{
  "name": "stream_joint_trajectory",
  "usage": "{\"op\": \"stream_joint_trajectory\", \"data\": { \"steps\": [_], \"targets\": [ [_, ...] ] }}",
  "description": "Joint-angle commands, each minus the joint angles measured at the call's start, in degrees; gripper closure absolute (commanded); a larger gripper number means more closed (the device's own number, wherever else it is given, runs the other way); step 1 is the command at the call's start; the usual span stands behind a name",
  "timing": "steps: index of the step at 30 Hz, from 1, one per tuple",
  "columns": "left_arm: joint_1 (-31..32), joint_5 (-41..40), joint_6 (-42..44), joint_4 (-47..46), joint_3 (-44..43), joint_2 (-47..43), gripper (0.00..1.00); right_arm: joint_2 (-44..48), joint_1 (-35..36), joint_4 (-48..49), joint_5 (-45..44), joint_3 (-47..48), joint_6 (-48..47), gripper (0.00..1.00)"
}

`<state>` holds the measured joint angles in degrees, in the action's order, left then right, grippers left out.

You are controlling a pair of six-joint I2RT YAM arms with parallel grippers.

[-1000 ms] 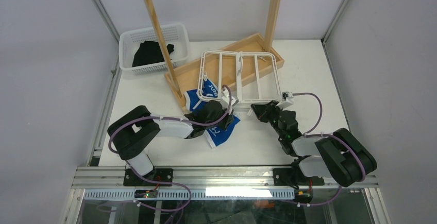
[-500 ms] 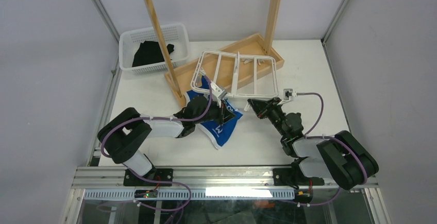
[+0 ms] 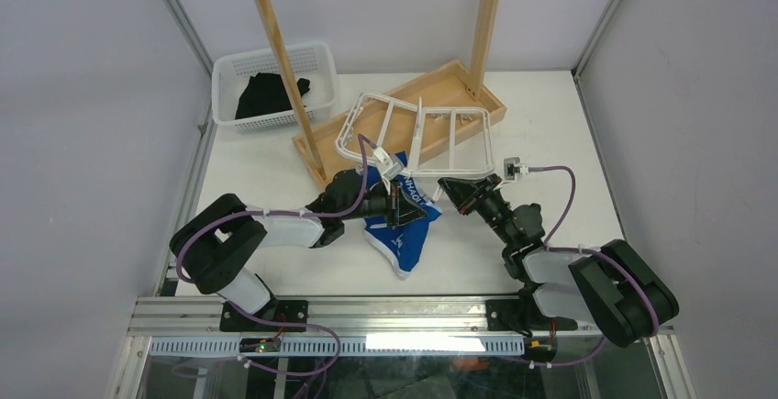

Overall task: Clip the underwear to the hanger
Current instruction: Clamp the underwear onto the hanger.

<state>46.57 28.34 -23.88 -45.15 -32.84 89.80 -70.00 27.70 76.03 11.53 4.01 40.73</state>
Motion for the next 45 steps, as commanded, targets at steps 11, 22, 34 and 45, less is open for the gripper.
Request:
{"op": "stream_joint_trajectory", "data": {
  "steps": [11, 22, 34, 45],
  "targets": [
    [-0.84, -0.41, -3.38, -6.6, 1.81, -3.11, 1.0, 5.58, 0.57, 8.45, 3.18, 0.12, 0.85, 1.0],
    [-2.17, -0.09, -4.04, -6.25, 4.82, -2.61, 1.0, 9.38, 0.56, 4.29, 2.41, 0.77, 0.75, 1.0],
    [-2.1, 1.91, -18.82, -29.89, 10.43, 6.78, 1.0, 13.62, 0.52, -1.77, 3.91, -0.67, 0.16, 1.0],
    [-2.12, 0.96, -22.0, -34.73, 7.43, 7.91, 1.0, 14.65, 0.55, -0.98, 8.23, -0.21, 1.09, 1.0]
  ]
}}
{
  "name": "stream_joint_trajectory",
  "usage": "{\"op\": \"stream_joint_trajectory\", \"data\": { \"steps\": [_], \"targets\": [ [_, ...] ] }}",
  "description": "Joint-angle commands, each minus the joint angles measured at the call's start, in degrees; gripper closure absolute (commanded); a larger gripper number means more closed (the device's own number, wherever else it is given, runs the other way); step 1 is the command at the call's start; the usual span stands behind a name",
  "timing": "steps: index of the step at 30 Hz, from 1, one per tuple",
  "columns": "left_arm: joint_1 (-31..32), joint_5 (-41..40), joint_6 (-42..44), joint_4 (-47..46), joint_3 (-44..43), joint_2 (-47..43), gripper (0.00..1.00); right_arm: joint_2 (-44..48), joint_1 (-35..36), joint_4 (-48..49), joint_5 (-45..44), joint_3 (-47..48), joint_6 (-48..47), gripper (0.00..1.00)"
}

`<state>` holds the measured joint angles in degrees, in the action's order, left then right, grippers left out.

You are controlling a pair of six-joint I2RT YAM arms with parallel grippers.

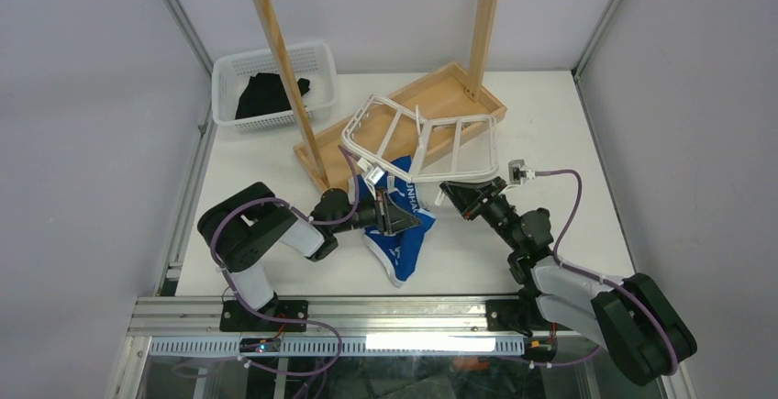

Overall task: Clip the underwear to the hanger
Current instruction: Clamp the underwear onto the hanger.

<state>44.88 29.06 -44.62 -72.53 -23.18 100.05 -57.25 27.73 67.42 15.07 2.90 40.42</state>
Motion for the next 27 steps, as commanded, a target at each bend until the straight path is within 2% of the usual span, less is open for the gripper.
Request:
{"op": "stream_joint_trajectory", "data": {
  "steps": [1, 9, 27],
  "targets": [
    [-0.46, 0.49, -1.36, -7.46, -2.51, -2.34, 1.0, 1.89, 0.49, 7.69, 4.89, 0.89, 1.41, 1.0],
    [-0.42, 2.41, -3.01, -10.91, -3.32, -2.57, 1.0, 1.8, 0.55, 7.89, 5.66, 0.71, 1.5, 1.0],
    [-0.5, 2.04, -4.62, -11.72, -6.06, -2.75, 1.0, 1.88, 0.49, 7.46, 6.37, 0.6, 2.07, 1.0]
  ]
}}
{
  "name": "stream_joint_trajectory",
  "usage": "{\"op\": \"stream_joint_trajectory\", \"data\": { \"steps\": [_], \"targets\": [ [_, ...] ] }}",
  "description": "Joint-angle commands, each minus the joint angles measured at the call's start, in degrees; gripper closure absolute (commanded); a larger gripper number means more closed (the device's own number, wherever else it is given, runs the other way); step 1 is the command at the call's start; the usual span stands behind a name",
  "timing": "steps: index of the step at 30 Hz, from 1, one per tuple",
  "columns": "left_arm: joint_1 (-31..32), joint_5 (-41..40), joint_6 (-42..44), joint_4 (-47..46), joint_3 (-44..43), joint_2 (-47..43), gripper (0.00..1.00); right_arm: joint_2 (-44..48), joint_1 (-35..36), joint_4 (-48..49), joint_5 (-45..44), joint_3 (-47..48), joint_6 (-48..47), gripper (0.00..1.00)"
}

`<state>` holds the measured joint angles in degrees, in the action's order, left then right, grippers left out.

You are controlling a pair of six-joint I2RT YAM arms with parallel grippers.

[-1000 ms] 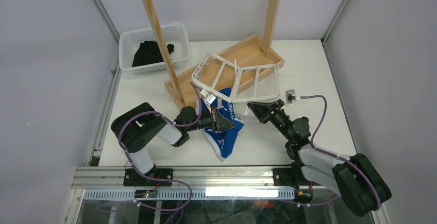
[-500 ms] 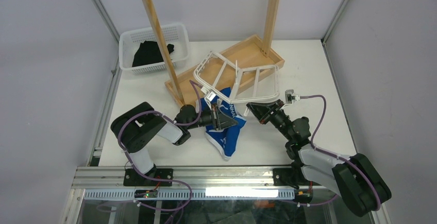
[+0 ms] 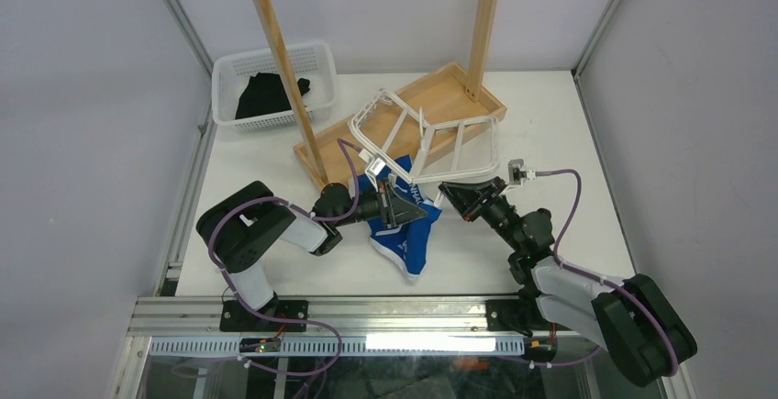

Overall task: Clip the underwear to the hanger
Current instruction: Clamp the underwear onto the hanger.

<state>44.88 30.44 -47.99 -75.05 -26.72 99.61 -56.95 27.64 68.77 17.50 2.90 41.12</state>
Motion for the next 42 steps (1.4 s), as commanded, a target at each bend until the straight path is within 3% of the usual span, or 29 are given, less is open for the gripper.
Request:
{"op": "stream_joint_trajectory", "data": {
  "steps": [1, 23, 42],
  "targets": [
    [-0.47, 0.58, -1.49, -9.56, -2.53, -2.32, 1.0, 1.58, 0.57, 6.11, 3.95, 0.54, 1.41, 1.0],
    [-0.79, -0.31, -3.94, -12.3, -3.24, -1.92, 1.0, 2.19, 0.61, 5.36, 4.84, 0.27, 1.9, 1.0],
    [-0.88, -3.74, -2.63, -4.82, -5.79, -3.2, 1.0, 1.21, 0.69, 5.23, 6.21, 0.53, 2.52, 1.0]
  ]
}}
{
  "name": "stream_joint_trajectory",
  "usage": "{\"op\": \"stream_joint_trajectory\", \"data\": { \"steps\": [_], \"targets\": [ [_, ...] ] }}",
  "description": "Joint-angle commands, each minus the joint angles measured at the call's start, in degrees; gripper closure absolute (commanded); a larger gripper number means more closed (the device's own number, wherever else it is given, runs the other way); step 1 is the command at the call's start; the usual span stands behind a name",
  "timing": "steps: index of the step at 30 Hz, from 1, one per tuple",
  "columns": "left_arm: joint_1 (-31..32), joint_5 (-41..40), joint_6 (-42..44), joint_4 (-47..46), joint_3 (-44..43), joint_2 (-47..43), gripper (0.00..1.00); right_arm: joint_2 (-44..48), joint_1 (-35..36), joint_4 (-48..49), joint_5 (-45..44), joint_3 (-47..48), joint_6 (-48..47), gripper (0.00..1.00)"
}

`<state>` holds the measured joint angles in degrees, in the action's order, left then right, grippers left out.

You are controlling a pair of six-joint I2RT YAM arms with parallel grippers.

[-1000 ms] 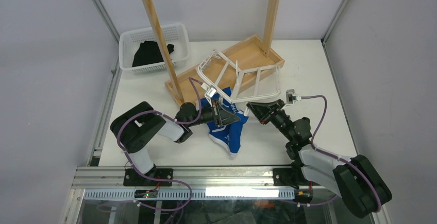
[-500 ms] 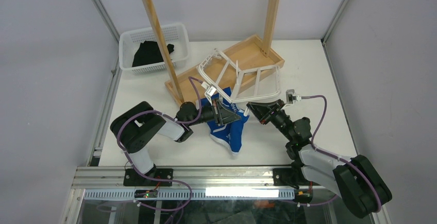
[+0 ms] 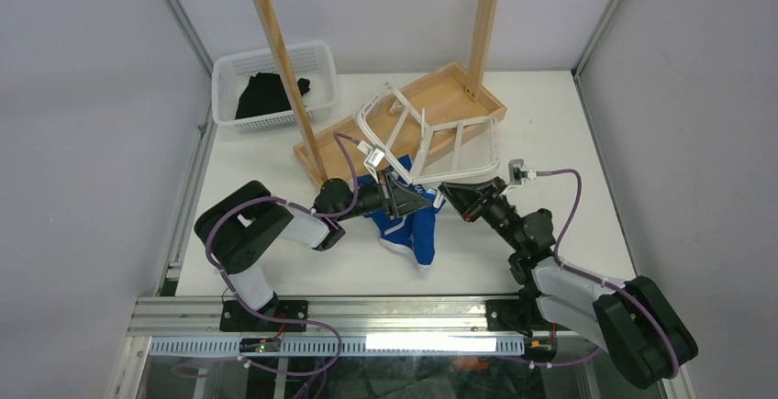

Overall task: Clip the underwear to the hanger
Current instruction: Clamp the underwear onto the hanger.

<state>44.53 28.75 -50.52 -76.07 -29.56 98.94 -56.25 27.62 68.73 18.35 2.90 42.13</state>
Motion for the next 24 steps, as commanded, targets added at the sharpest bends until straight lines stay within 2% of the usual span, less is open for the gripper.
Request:
{"op": "stream_joint_trajectory", "data": {
  "steps": [1, 3, 7, 10, 15, 17, 20, 21, 24],
  "targets": [
    [-0.54, -2.24, -0.03, -3.61, -3.0, -2.52, 1.0, 0.4, 0.71, 5.27, 5.53, 0.53, 1.43, 0.98],
    [-0.53, -2.38, -0.03, -3.27, -3.28, -2.42, 1.0, 0.14, 0.75, 5.43, 5.8, 0.53, 1.53, 0.9],
    [-0.52, -2.3, 0.06, -2.99, -3.57, -2.17, 1.0, 0.4, 0.72, 5.56, 5.26, 0.14, 1.77, 0.62],
    [-0.56, -2.38, 0.26, -2.99, -3.2, -2.17, 1.0, 1.44, 0.75, 4.76, 4.11, -0.08, 1.48, 0.49],
    [-0.51, -2.14, 0.64, -2.84, -2.76, -1.72, 1.0, 4.39, 0.71, -0.29, 0.78, -0.01, 0.01, 0.37],
    [-0.58, -1.39, 1.16, -2.0, -2.95, -1.21, 1.0, 6.77, 0.69, -5.57, -3.76, 0.05, -0.49, 0.36],
    [-0.46, -0.61, 2.44, -0.59, -3.17, 0.34, 0.99, 12.36, 0.7, -18.57, -9.06, 0.52, -1.08, 0.36],
    [-0.5, -0.55, 3.03, -0.21, -3.1, 0.9, 0.98, 14.67, 0.71, -23.59, -16.57, 0.94, -1.24, 0.36],
    [-0.29, -0.41, 3.97, -0.04, -3.0, 3.1, 0.96, 21.34, 0.74, -42.59, -27.83, 2.94, 0.25, 0.36]
  ]
}}
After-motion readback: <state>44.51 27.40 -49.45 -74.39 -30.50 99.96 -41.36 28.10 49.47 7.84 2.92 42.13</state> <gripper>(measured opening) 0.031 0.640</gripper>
